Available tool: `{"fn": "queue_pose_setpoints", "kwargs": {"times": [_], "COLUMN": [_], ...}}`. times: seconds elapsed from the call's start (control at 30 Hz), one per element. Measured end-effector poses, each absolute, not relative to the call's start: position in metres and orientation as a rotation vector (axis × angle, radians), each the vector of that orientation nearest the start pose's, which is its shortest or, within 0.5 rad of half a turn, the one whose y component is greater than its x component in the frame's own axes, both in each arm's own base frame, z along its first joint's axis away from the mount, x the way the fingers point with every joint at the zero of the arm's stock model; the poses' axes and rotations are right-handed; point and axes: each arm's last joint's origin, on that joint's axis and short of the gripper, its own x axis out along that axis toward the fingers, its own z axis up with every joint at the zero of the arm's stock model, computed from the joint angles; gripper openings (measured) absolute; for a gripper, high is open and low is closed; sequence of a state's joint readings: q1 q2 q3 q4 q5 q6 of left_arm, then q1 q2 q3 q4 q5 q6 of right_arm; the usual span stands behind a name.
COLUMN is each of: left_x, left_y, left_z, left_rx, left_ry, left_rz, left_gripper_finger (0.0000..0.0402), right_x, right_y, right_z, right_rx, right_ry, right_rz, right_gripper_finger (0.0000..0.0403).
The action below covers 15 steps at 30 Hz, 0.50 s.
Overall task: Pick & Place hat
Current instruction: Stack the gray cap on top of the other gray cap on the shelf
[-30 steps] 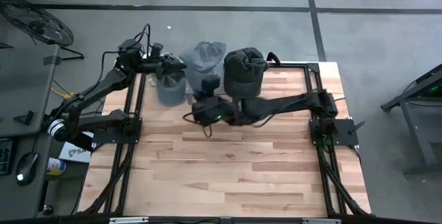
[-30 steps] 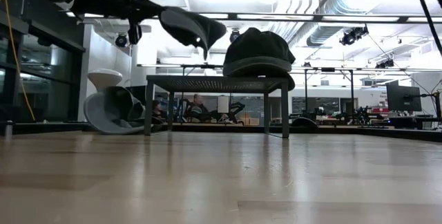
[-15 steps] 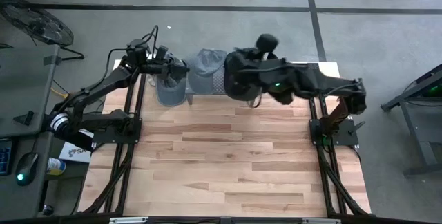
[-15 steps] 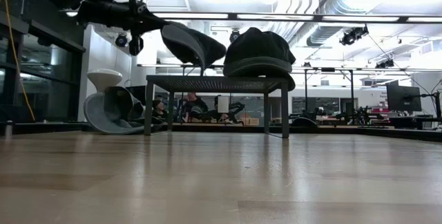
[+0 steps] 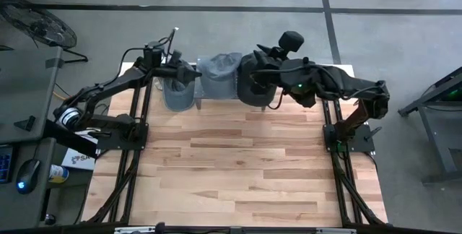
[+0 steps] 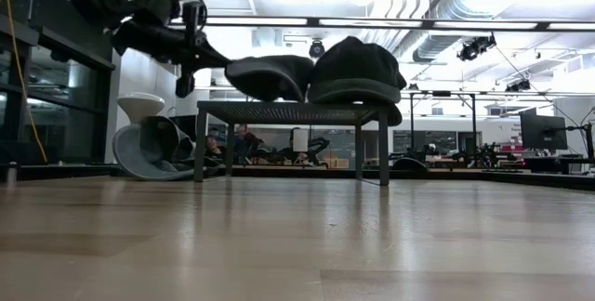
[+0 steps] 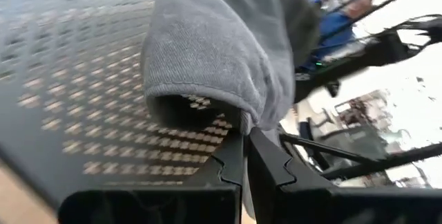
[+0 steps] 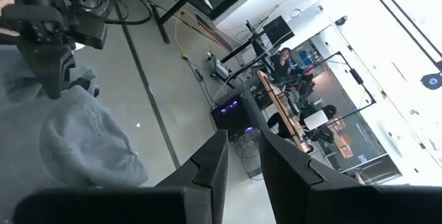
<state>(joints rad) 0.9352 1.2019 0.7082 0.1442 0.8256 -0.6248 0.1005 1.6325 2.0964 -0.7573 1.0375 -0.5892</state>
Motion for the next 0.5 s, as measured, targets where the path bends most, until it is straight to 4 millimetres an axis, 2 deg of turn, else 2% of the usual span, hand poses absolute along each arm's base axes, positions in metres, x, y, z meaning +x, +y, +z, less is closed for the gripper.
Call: {"fn": "queue_pose_setpoints", "kwargs": {"times": [0.17,0.37,0.5], "left_x": [0.166,0.164,0.162], "left_y": [0.192,0.191,0.192], "left_z": [0.246,0.238,0.235], "left_rx": [-0.907,-0.922,-0.906], "left_ry": [0.235,0.289,0.313], "left_rz": [0.251,0.349,0.416], "left_gripper_finger": [0.0000,0.0002,0.0025], "right_x": [0.307,0.303,0.299], "right_y": [0.002,-0.014,-0.023], "right_z": [0.502,0.483,0.474], "right_rx": [-0.651,-0.406,-0.296], "right_ry": [0.537,0.598,0.665], "right_rz": [-0.823,-0.740,-0.726], "right_gripper_finger": [0.0078,0.0078,0.0078]}}
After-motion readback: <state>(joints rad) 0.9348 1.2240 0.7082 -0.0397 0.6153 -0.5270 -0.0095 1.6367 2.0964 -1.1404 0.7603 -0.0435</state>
